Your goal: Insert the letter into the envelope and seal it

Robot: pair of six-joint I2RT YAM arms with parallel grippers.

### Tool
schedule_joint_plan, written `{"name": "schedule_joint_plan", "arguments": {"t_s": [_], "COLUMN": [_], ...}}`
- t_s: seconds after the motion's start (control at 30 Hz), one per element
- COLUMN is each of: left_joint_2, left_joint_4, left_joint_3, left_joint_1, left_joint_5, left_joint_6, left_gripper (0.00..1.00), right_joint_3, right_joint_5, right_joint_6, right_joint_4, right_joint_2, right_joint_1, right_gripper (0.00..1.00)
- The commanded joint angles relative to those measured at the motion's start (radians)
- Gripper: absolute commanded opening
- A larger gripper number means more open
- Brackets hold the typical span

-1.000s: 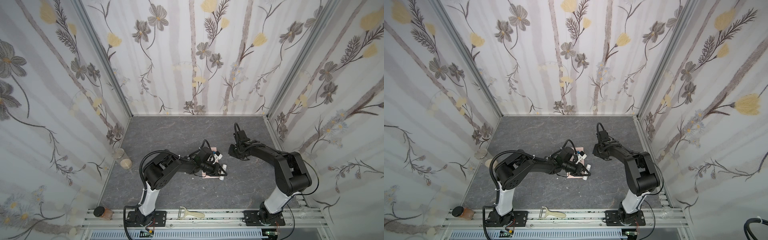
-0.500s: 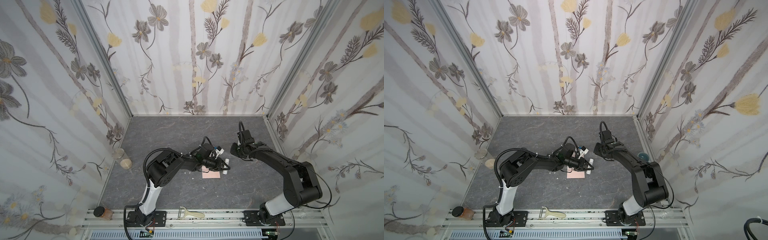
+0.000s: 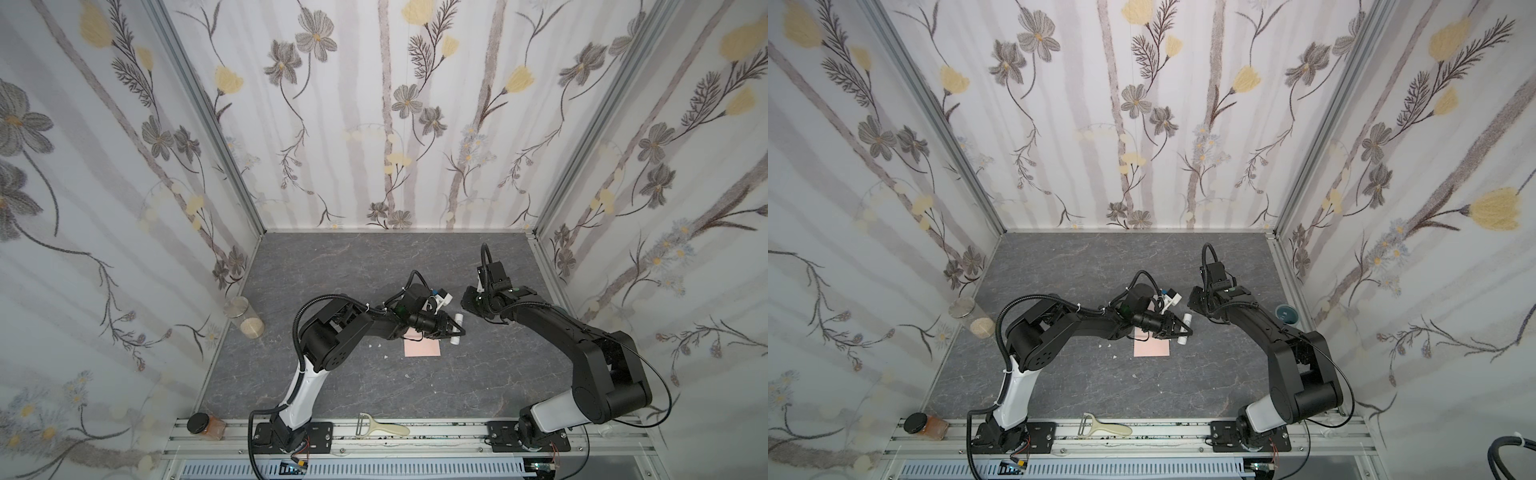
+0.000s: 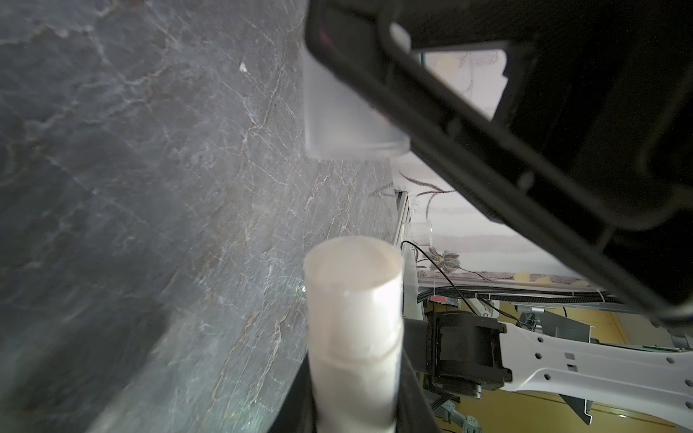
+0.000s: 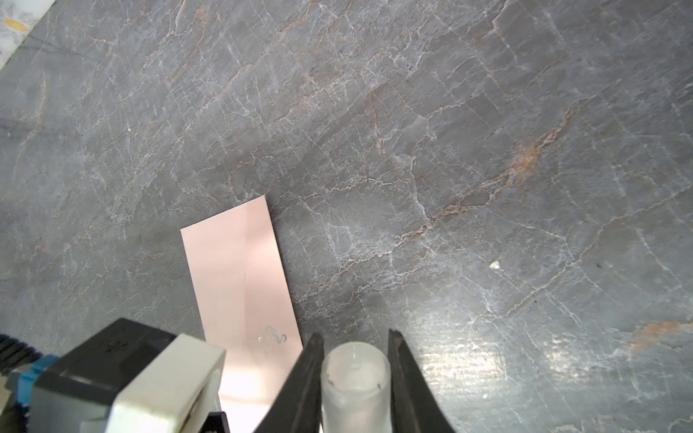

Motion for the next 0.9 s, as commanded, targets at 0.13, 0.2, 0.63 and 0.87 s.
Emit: {"name": "schedule_joint_plan", "arguments": {"t_s": [0.13,0.2,0.63,0.87], "left_joint_2": [0.017,0.021,0.041,0.046], "left_joint_4": [0.061,0.065,0.088,0.098], "left_joint_3": [0.026,0.030,0.047,0.059], "left_joint_1": [0.001,0.001,0.001,0.001], "left_joint_5": [0.031,0.033,0.051,0.048], "left_joint_6": [-0.028,-0.032,-0.052,-0.060], "left_gripper": [0.00,0.00,0.00,0.00], "right_joint_3": [-0.002,-0.003,-0.001,-0.002], "right_joint_5": [-0.008,-0.008,-0.004,-0.005], "right_joint_6": [0.014,0.014,0.022,0.025], "right_joint_4": [0.039,0.039,0.041,0.038], "right_joint_2": [-0.006,-0.008,-0.018,-0.023], "right_joint_1": [0.006,0.008,0.020,0.024], "right_gripper": [0.29,0.29,0.29,0.29]}}
